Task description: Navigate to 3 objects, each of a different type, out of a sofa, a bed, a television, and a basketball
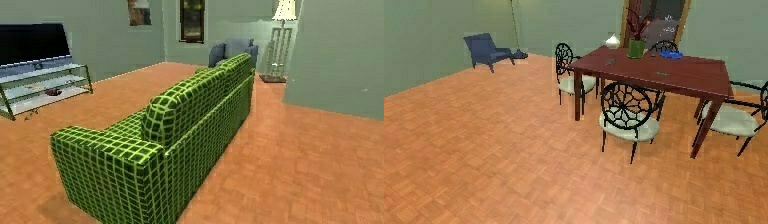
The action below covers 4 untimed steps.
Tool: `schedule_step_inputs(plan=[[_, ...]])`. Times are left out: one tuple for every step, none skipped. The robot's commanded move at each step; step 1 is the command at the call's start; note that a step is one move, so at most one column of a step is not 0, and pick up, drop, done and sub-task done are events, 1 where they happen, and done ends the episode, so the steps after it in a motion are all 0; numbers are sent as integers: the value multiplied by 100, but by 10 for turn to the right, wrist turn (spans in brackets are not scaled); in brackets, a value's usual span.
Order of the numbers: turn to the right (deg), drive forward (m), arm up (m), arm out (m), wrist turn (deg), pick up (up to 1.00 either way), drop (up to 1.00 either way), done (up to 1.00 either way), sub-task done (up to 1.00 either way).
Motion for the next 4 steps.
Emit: schedule_step_inputs(plan=[[450,0,0,0,0,0,0,0,0],[240,0,0,0,0,0,0,0,0],[0,100,0,0,0,0,0,0,0],[30,0,0,0,0,0,0,0,0]])
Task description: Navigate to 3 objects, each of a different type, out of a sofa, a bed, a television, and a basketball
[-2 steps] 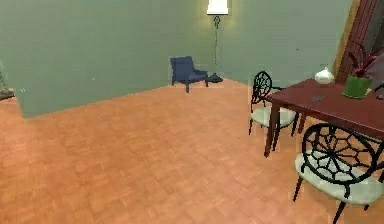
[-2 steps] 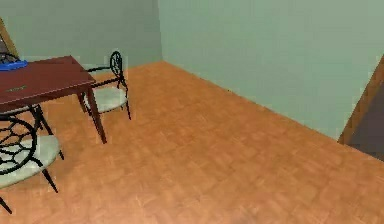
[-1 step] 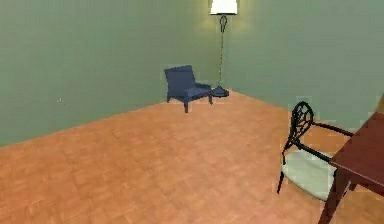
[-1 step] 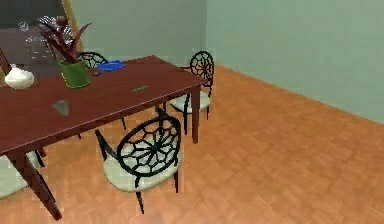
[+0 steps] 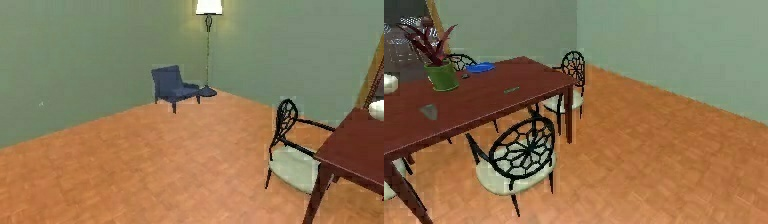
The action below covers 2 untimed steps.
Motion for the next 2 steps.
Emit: schedule_step_inputs(plan=[[0,100,0,0,0,0,0,0,0],[0,60,0,0,0,0,0,0,0]])
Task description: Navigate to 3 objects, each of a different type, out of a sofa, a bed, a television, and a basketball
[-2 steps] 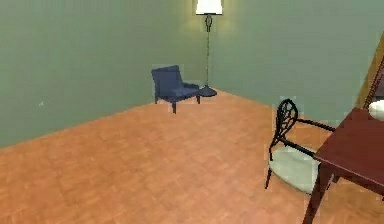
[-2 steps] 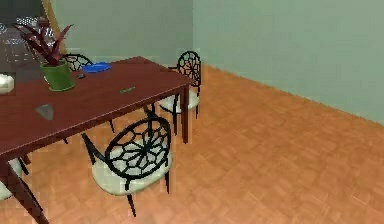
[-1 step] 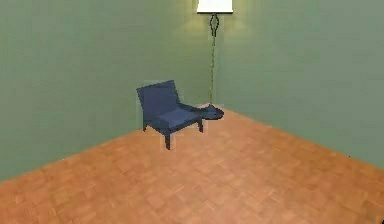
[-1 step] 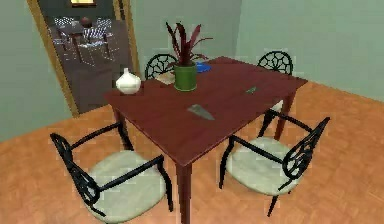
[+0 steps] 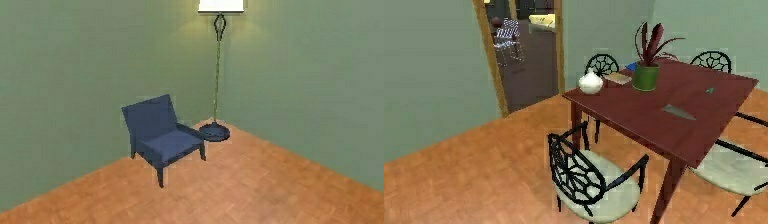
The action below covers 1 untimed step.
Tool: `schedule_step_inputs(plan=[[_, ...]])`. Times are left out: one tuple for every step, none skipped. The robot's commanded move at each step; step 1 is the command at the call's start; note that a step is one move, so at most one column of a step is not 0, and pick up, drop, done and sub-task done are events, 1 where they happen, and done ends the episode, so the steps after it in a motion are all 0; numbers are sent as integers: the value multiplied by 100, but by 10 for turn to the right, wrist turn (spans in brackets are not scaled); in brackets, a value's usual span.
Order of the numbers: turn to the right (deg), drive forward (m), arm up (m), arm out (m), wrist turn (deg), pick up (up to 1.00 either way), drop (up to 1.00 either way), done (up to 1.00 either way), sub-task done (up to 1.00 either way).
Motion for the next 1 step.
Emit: schedule_step_inputs(plan=[[450,0,0,0,0,0,0,0,0]])
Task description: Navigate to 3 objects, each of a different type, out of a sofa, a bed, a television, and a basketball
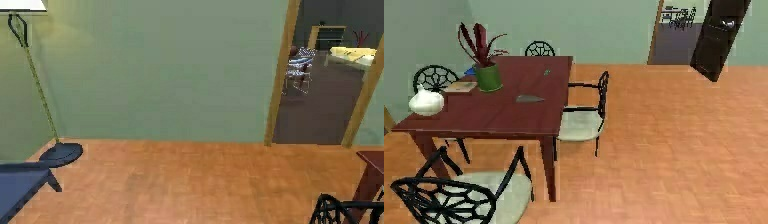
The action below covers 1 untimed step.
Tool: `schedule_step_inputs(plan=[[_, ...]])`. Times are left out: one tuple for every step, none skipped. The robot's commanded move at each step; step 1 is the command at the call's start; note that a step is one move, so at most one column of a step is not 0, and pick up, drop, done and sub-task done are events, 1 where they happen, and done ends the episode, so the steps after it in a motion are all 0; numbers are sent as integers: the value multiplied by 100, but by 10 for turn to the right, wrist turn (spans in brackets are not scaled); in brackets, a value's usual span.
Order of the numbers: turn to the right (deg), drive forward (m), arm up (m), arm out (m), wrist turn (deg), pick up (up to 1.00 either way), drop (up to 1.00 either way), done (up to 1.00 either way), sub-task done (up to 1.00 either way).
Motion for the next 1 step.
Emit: schedule_step_inputs(plan=[[0,100,0,0,0,0,0,0,0]])
